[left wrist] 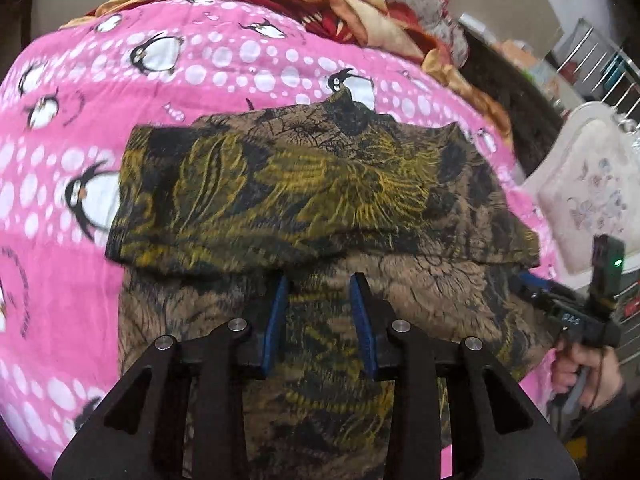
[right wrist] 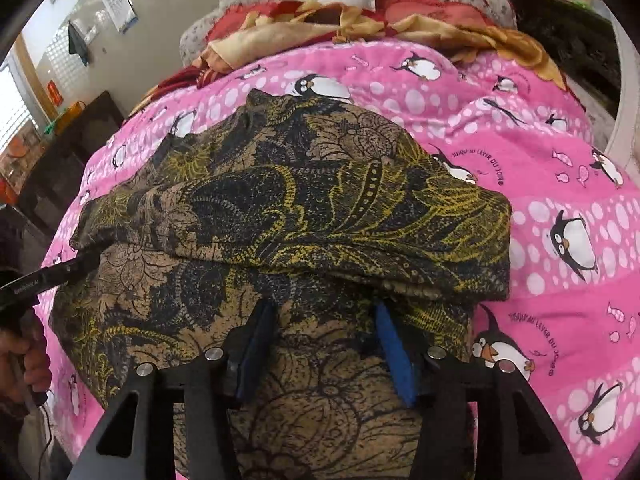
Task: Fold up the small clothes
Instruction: 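Release the hem with both grippers and smooth the folded shirt, then press the folded shirt flat with both open grippers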
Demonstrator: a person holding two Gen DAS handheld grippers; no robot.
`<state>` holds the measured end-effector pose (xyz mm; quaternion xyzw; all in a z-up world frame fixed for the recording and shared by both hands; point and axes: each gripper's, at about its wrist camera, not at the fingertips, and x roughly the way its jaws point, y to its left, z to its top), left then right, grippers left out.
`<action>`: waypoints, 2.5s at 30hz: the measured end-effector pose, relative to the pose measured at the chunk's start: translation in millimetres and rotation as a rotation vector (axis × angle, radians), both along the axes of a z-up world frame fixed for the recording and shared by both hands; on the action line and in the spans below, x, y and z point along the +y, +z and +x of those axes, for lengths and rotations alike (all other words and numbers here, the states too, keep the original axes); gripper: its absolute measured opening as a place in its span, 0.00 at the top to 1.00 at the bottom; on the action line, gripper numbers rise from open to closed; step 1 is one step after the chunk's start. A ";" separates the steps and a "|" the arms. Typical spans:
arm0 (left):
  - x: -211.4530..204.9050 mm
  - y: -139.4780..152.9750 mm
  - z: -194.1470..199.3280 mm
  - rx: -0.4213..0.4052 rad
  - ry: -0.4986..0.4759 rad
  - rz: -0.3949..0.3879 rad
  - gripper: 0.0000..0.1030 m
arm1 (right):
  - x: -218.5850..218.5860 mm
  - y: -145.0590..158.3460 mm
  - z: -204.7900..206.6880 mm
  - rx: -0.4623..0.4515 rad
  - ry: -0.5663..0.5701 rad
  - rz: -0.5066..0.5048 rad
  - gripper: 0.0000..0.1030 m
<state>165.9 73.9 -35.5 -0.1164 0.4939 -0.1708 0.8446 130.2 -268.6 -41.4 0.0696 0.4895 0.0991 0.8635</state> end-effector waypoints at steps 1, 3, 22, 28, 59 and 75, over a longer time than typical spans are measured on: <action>-4.6 3.3 6.9 0.007 0.008 0.016 0.69 | 1.7 2.8 4.7 0.018 -0.003 -0.008 0.49; -7.0 11.8 20.3 0.002 0.037 0.034 0.69 | 1.3 7.9 19.4 0.050 -0.016 -0.021 0.46; 3.1 30.4 77.8 -0.140 0.243 -0.019 0.69 | 5.2 70.8 55.9 -0.243 -0.241 -0.012 0.33; 14.5 -15.4 88.1 -0.155 0.228 -0.002 0.69 | 5.0 5.2 83.8 -0.136 -0.287 -0.038 0.28; 25.8 -20.4 85.8 -0.154 0.257 -0.094 0.69 | 95.5 2.6 -54.1 -0.118 -0.035 -0.254 0.00; 12.9 20.4 49.6 -0.174 0.151 -0.027 0.60 | 83.3 21.6 -67.9 -0.163 -0.051 -0.221 0.00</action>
